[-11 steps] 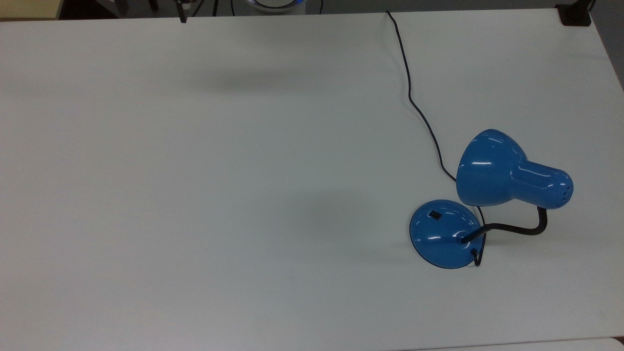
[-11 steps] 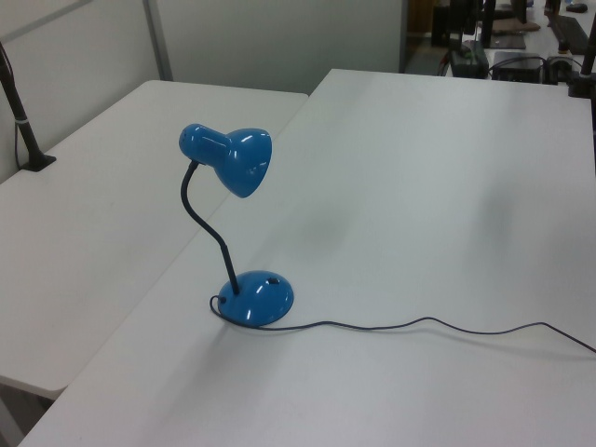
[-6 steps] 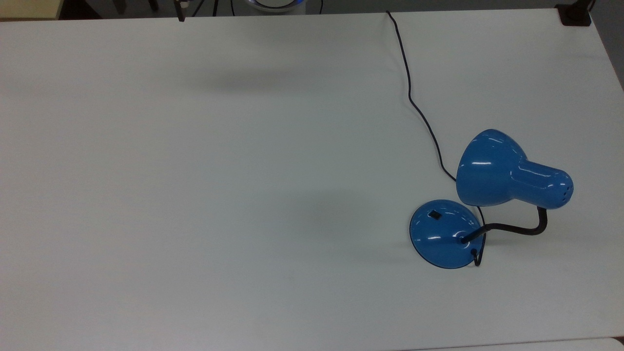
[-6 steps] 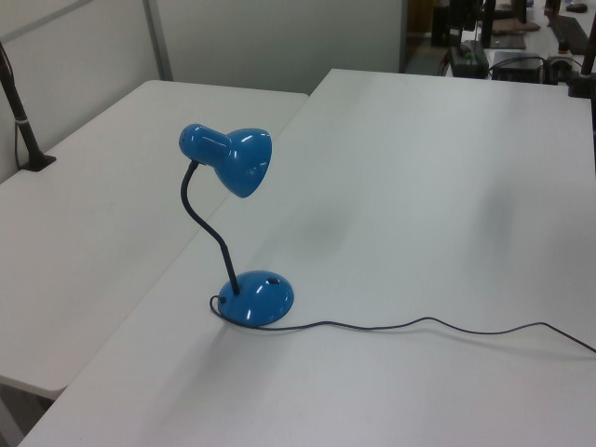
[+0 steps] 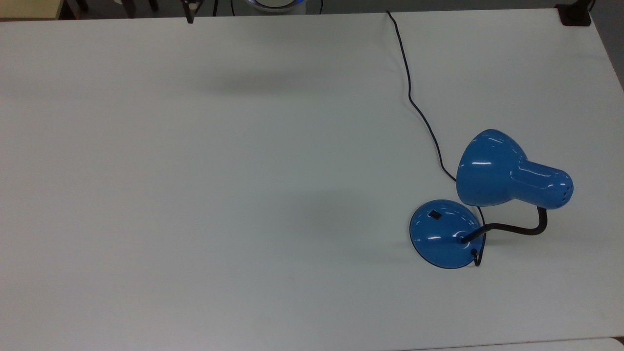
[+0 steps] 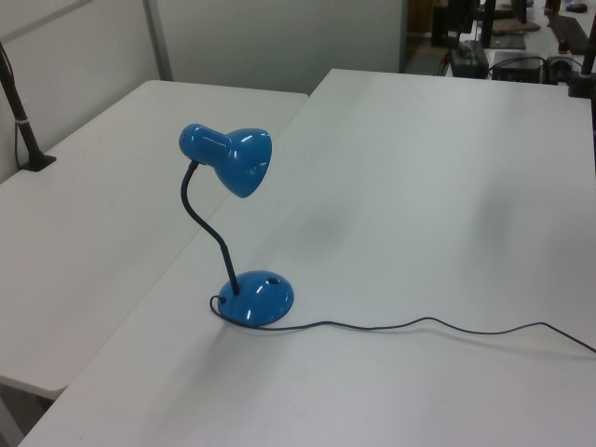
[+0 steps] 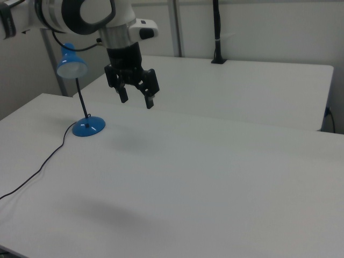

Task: Turn on the lamp
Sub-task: 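Move the gripper over the blue lamp base toward its switch button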

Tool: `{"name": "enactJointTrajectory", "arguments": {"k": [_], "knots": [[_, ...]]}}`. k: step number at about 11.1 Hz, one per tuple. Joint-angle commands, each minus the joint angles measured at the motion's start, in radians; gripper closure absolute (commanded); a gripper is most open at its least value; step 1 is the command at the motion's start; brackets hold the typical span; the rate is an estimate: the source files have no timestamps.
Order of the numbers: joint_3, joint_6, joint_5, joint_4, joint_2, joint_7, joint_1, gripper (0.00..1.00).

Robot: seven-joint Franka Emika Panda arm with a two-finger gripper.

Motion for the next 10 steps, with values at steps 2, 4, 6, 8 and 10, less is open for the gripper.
{"name": "enactJointTrajectory", "arguments": {"k": [2,4,6,8,10], "knots": [[0.004,-0.058,0.026,0.015,0.011,-0.035,0.073,0.84],[0.003,0.019,0.04,0.01,0.042,-0.163,0.183,0.98],[0.001,0.083,0.129,0.007,0.091,-0.254,0.228,1.0],[0.003,0.16,0.144,0.007,0.151,-0.273,0.289,1.0],[0.013,0.246,0.159,0.007,0.2,-0.276,0.332,1.0]]}}
